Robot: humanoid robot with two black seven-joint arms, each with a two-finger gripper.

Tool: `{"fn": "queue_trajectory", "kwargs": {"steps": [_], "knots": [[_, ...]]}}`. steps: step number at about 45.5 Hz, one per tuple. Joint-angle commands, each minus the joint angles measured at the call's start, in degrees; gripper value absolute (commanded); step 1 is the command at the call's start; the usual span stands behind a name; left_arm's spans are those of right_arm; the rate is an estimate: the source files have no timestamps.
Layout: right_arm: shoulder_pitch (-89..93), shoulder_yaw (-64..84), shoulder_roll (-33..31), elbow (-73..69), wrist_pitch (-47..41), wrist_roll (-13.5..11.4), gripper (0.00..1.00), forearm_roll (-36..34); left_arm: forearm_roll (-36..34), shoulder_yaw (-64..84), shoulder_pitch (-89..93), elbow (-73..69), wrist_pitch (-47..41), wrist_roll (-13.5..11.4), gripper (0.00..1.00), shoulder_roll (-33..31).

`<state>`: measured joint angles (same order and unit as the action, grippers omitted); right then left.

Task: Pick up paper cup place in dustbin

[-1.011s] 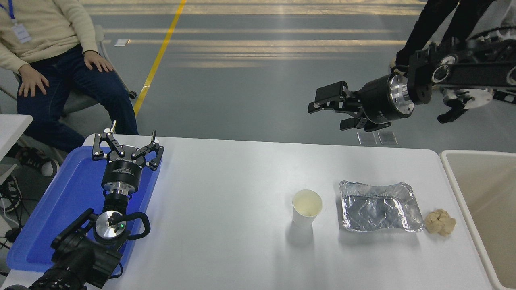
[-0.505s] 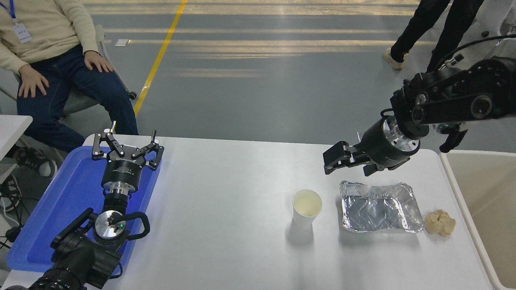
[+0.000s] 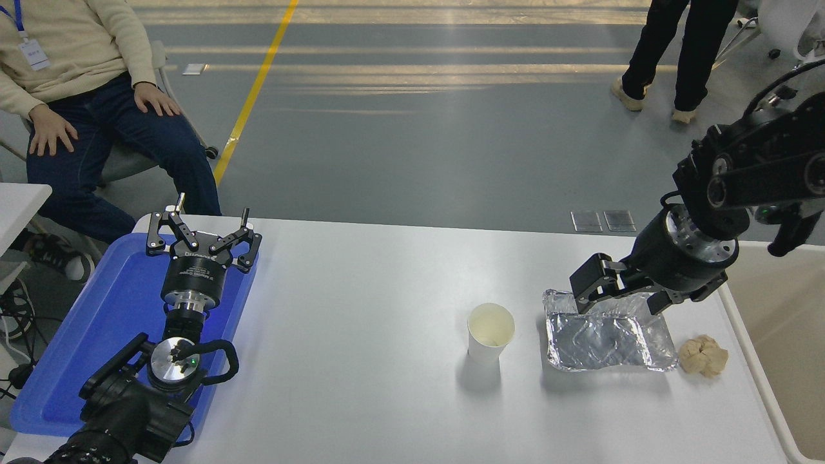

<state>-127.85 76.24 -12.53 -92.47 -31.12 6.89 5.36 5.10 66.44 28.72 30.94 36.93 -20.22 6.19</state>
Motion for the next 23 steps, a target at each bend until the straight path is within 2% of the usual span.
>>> {"fn": "queue_trajectory", "kwargs": {"steps": [1,13,23], "knots": [[-3.1,0.8,0.4,-0.9,-2.3,0.1,1.0,-1.4,0.1,0.0,0.0,0.0,-0.1,0.0,1.0,0.0],[-3.5,1.4,0.4,-0.9,-0.9,0.4,1.0,-1.3,0.1,0.0,0.1,0.0,-0.1,0.0,1.0,0.0],[-3.0,4.0,0.4,-0.6,1.2,0.5,1.0,2.7,0.1,0.0,0.1,0.0,-0.1,0.0,1.0,0.0]]}}
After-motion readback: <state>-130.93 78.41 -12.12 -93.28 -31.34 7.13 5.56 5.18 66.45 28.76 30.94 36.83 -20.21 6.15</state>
